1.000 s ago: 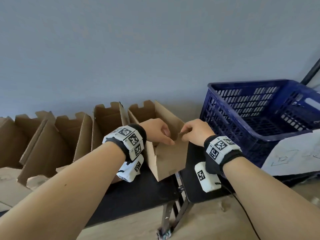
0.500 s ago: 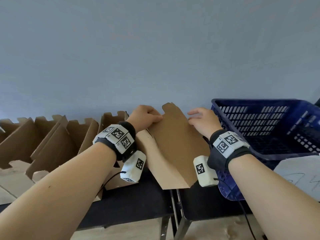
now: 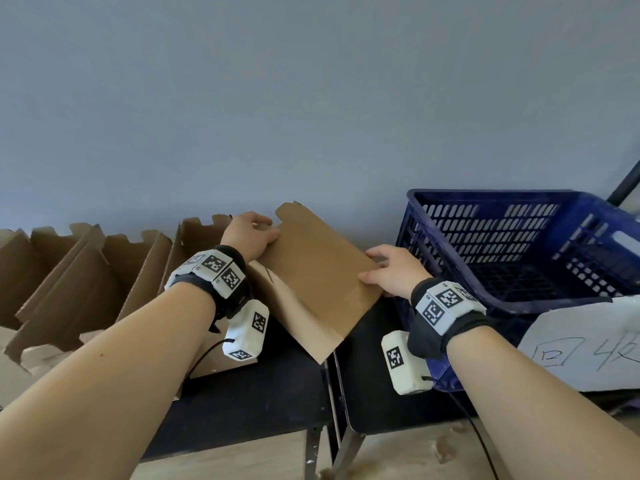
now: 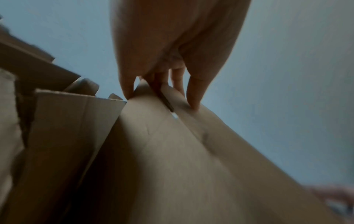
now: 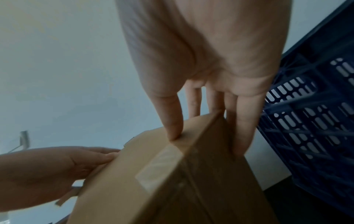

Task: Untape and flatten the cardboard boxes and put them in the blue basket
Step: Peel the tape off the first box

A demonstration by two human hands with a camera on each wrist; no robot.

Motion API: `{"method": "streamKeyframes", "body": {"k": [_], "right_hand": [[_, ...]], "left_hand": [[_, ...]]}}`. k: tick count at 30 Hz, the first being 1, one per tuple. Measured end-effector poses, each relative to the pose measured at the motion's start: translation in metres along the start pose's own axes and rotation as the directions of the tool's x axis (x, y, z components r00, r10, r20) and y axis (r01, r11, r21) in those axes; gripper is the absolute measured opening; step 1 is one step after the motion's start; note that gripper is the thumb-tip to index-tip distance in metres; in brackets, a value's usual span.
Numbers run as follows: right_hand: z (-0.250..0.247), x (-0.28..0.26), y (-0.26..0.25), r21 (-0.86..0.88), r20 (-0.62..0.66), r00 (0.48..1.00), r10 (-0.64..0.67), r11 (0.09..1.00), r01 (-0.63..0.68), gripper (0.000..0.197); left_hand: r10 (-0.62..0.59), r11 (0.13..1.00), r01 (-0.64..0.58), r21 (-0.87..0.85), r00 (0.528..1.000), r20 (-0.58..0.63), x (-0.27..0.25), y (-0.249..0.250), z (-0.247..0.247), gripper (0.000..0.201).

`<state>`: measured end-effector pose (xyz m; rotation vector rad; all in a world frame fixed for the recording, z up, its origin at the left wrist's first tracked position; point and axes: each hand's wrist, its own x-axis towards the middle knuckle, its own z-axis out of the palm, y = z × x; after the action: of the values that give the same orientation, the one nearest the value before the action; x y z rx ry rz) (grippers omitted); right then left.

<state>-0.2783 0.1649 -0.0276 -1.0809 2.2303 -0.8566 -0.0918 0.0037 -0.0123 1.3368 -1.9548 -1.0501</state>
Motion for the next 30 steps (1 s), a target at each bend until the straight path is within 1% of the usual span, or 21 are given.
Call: {"method": "streamKeyframes", "body": {"k": [1, 2, 3, 4, 5, 7, 9, 11, 13, 17, 19, 23, 26, 30], "right_hand": [[0.003, 0.001, 0.0, 0.04, -0.018, 1.0, -0.001, 0.999, 0.001, 0.05], [0.005, 0.002, -0.001, 0.075, -0.042, 0.999, -0.006, 0.997, 0.009, 0.05], [0.008, 0.004, -0.003, 0.089, -0.074, 0.997, -0.02, 0.996, 0.026, 0.048], [0.011, 0.006, -0.005, 0.083, -0.106, 0.994, -0.041, 0.995, 0.05, 0.045], [0.013, 0.007, -0.007, 0.061, -0.127, 0.99, -0.063, 0.996, 0.072, 0.039], [0.017, 0.011, -0.011, 0.002, -0.134, 0.986, -0.096, 0.995, 0.097, 0.027], [0.018, 0.014, -0.015, -0.065, -0.115, 0.989, -0.096, 0.994, 0.089, 0.019], [0.016, 0.017, -0.015, -0.093, -0.109, 0.99, -0.084, 0.993, 0.074, 0.02], [0.014, 0.021, -0.014, -0.107, -0.1, 0.99, -0.098, 0.991, 0.087, 0.02], [0.021, 0.029, -0.016, -0.039, -0.043, 0.996, -0.08, 0.996, 0.078, 0.021], [0.026, 0.031, -0.021, -0.042, -0.028, 0.997, -0.071, 0.997, 0.07, 0.021], [0.033, 0.033, -0.029, -0.068, -0.047, 0.997, -0.064, 0.996, 0.061, 0.02], [0.037, 0.032, -0.038, -0.076, -0.046, 0.998, -0.053, 0.996, 0.049, 0.02], [0.046, 0.028, -0.046, -0.084, -0.075, 0.997, -0.031, 0.996, 0.024, 0.026]], "left_hand": [[0.023, 0.987, -0.026, 0.157, 0.999, 0.024, 0.002, -0.002, 0.005, 0.053], [0.053, 0.944, -0.069, 0.322, 0.997, 0.056, 0.003, -0.003, 0.011, 0.066], [0.088, 0.89, -0.121, 0.44, 0.992, 0.095, 0.002, -0.002, 0.017, 0.076], [0.115, 0.845, -0.175, 0.505, 0.982, 0.146, 0.001, 0.0, 0.024, 0.081], [0.143, 0.82, -0.236, 0.522, 0.967, 0.212, -0.001, 0.002, 0.03, 0.082], [0.167, 0.823, -0.333, 0.46, 0.916, 0.364, -0.001, 0.003, 0.044, 0.073], [0.171, 0.853, -0.358, 0.38, 0.879, 0.444, 0.001, 0.003, 0.052, 0.065], [0.175, 0.86, -0.361, 0.361, 0.873, 0.456, 0.005, 0.005, 0.053, 0.06], [0.178, 0.85, -0.373, 0.373, 0.869, 0.462, 0.01, 0.008, 0.051, 0.057], [0.161, 0.85, -0.366, 0.379, 0.865, 0.474, 0.017, 0.012, 0.047, 0.053], [0.152, 0.848, -0.365, 0.384, 0.862, 0.484, 0.019, 0.012, 0.044, 0.054], [0.142, 0.849, -0.357, 0.389, 0.864, 0.483, 0.025, 0.007, 0.036, 0.054], [0.127, 0.822, -0.373, 0.43, 0.856, 0.501, 0.033, 0.004, 0.03, 0.053], [0.1, 0.776, -0.413, 0.477, 0.827, 0.553, 0.044, 0.004, 0.022, 0.053]]}}
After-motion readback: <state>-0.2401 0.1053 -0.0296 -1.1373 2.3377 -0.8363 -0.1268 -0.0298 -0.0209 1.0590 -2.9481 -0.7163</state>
